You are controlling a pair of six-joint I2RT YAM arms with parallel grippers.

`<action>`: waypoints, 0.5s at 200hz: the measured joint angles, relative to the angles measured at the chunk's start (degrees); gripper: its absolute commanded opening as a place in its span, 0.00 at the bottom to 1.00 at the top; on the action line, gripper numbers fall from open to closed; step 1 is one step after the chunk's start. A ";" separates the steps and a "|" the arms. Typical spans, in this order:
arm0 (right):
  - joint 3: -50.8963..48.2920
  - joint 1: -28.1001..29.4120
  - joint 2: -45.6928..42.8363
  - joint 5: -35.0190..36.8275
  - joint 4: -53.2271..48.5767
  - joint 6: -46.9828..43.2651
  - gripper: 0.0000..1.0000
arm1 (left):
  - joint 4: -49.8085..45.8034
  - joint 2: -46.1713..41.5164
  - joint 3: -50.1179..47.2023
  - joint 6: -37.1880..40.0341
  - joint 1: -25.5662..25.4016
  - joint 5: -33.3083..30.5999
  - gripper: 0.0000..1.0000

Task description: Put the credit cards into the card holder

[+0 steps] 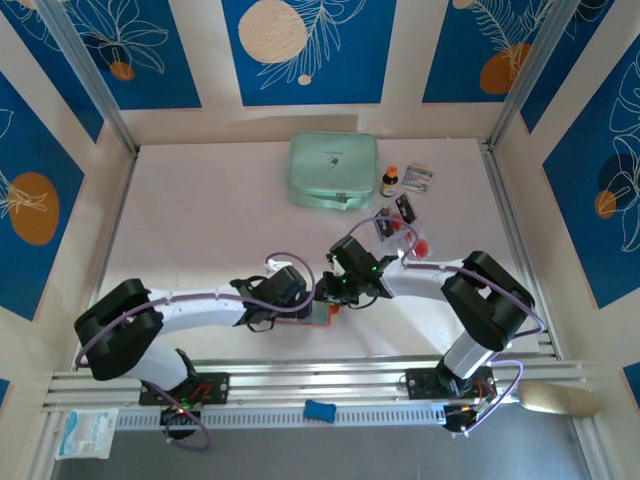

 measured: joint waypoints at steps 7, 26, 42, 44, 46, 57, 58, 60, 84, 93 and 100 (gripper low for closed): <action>0.28 0.02 -0.20 -0.13 -0.39 -0.04 0.23 | -0.35 -0.68 -0.07 0.00 0.02 -0.17 0.98; 1.11 0.17 -1.20 0.04 -1.70 -0.28 0.35 | -1.90 -3.34 -0.17 0.02 0.02 -1.07 0.99; 2.10 0.42 -2.10 0.37 -3.19 -0.33 0.47 | -3.74 -6.49 -0.44 0.02 0.11 -2.23 1.00; 2.23 0.44 -2.16 0.37 -3.28 0.02 0.48 | -3.85 -6.84 -0.50 -0.02 0.15 -2.25 1.00; 2.40 0.48 -2.23 0.52 -3.58 -0.31 0.49 | -4.13 -7.26 -0.55 0.02 0.22 -2.54 1.00; 3.26 0.83 -2.40 0.76 -4.20 -0.11 0.54 | -5.42 -9.55 -0.90 0.00 0.48 -3.26 1.00; 3.37 0.87 -2.40 0.81 -4.26 -0.09 0.55 | -5.46 -9.70 -0.94 0.02 0.52 -3.30 1.00; 3.58 0.96 -2.40 0.85 -4.46 -0.24 0.55 | -5.73 -10.05 -0.98 0.07 0.63 -3.50 1.00; 5.81 2.12 -2.38 1.46 -5.46 0.07 0.59 | -7.76 -14.80 -2.05 0.20 1.62 -4.39 1.00; 6.88 2.58 -2.16 1.66 -5.88 0.09 0.59 | -8.33 -16.50 -2.47 0.31 2.10 -4.63 1.00; 7.82 2.91 -1.79 1.68 -6.03 0.11 0.59 | -8.79 -17.88 -2.78 0.46 2.58 -4.76 1.00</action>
